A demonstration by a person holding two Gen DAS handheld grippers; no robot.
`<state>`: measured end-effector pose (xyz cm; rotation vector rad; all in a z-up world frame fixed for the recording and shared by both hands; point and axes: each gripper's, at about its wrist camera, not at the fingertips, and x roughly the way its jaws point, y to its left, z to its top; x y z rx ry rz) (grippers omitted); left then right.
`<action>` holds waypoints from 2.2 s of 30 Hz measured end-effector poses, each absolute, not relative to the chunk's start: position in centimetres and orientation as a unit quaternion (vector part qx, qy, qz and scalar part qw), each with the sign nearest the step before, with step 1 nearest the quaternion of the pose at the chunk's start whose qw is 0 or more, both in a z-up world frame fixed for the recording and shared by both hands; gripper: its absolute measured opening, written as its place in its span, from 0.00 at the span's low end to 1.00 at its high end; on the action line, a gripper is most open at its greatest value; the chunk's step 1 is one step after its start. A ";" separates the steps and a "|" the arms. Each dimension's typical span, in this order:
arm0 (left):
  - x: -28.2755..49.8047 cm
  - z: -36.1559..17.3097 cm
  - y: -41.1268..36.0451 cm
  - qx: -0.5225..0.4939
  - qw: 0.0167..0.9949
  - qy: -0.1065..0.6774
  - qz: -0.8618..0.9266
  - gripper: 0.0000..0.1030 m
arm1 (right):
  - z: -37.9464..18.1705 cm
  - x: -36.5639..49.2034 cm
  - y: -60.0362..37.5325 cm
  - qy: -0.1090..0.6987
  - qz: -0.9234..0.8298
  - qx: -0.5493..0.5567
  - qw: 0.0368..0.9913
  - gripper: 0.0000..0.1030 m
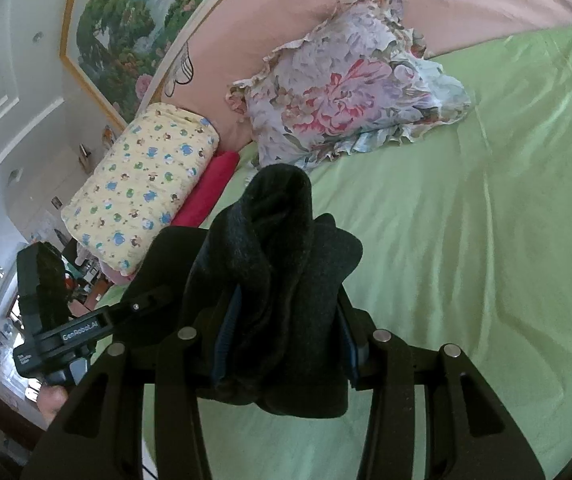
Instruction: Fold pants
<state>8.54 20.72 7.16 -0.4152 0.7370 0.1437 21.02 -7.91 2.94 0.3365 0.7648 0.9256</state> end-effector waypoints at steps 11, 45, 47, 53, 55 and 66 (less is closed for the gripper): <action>12.1 5.6 22.2 -0.201 0.905 0.363 0.088 0.30 | 2.1 25.2 -5.1 0.360 0.435 0.136 0.814 0.45; 8.4 2.5 22.6 -0.188 0.891 0.387 0.146 0.74 | -1.2 26.4 -8.4 0.339 0.345 0.127 0.866 0.70; 7.5 2.6 22.2 -0.188 0.891 0.384 0.149 0.75 | -1.0 25.6 -8.6 0.332 0.349 0.123 0.868 0.70; 5.6 3.0 20.7 -0.154 0.896 0.385 0.158 0.78 | -0.1 21.9 -7.9 0.304 0.379 0.082 0.870 0.75; 5.1 3.2 20.2 -0.139 0.898 0.385 0.160 0.78 | 0.0 20.8 -7.5 0.295 0.387 0.063 0.871 0.76; 2.9 2.9 18.9 -0.103 0.904 0.383 0.157 0.79 | 0.0 18.1 -5.7 0.278 0.394 -0.011 0.876 0.78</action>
